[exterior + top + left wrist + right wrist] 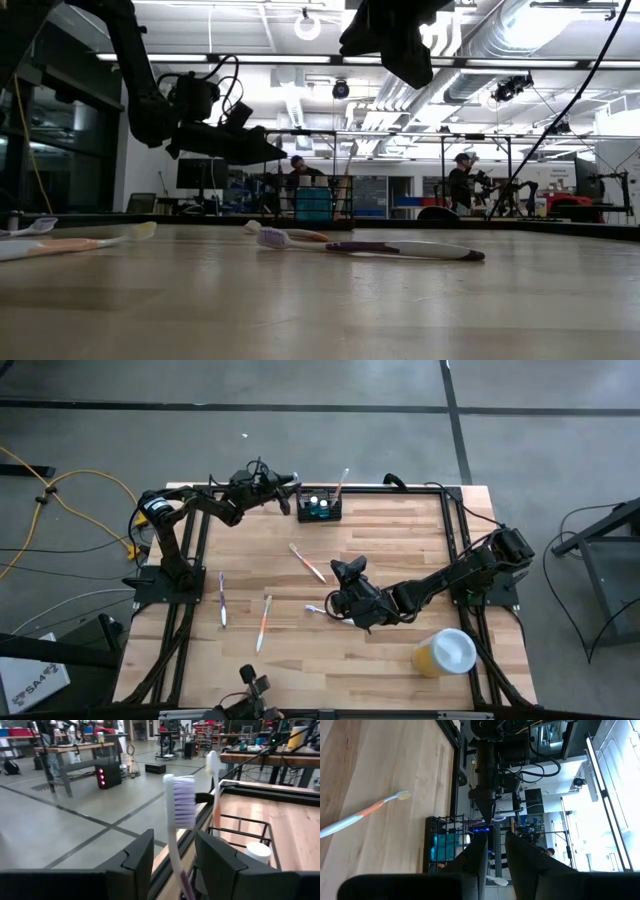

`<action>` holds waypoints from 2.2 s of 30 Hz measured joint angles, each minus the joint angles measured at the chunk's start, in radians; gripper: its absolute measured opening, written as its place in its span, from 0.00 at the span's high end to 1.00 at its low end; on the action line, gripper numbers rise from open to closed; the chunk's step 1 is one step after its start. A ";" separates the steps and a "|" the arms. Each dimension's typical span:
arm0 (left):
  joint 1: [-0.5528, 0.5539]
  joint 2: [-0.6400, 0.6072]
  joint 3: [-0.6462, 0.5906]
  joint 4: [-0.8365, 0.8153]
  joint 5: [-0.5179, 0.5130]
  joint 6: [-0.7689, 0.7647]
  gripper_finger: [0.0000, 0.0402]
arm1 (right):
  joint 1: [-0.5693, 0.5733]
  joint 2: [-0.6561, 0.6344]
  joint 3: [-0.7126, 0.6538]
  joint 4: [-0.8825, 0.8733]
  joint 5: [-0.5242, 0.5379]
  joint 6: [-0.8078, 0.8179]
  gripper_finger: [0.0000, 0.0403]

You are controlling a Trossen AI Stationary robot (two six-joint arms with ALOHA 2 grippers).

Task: Pick & Place toothbrushing station
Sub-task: Put the top right purple toothbrush into the wire organizer, then put the top orange toothbrush into the wire organizer

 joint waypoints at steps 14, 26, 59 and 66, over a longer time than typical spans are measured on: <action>0.050 -0.018 -0.008 -0.086 0.130 -0.034 0.65 | 0.000 0.000 0.000 0.000 0.003 0.000 0.85; 0.137 -0.234 -0.216 -0.088 0.213 -0.063 0.65 | 0.000 0.000 0.000 0.000 0.000 0.000 0.85; -0.890 -0.856 -0.347 -0.813 -0.567 0.292 0.65 | 0.027 0.000 0.000 0.009 -0.007 0.065 0.85; -0.950 -0.856 -0.347 -0.804 -0.582 0.174 0.65 | 0.019 0.000 0.000 0.038 -0.066 0.158 0.85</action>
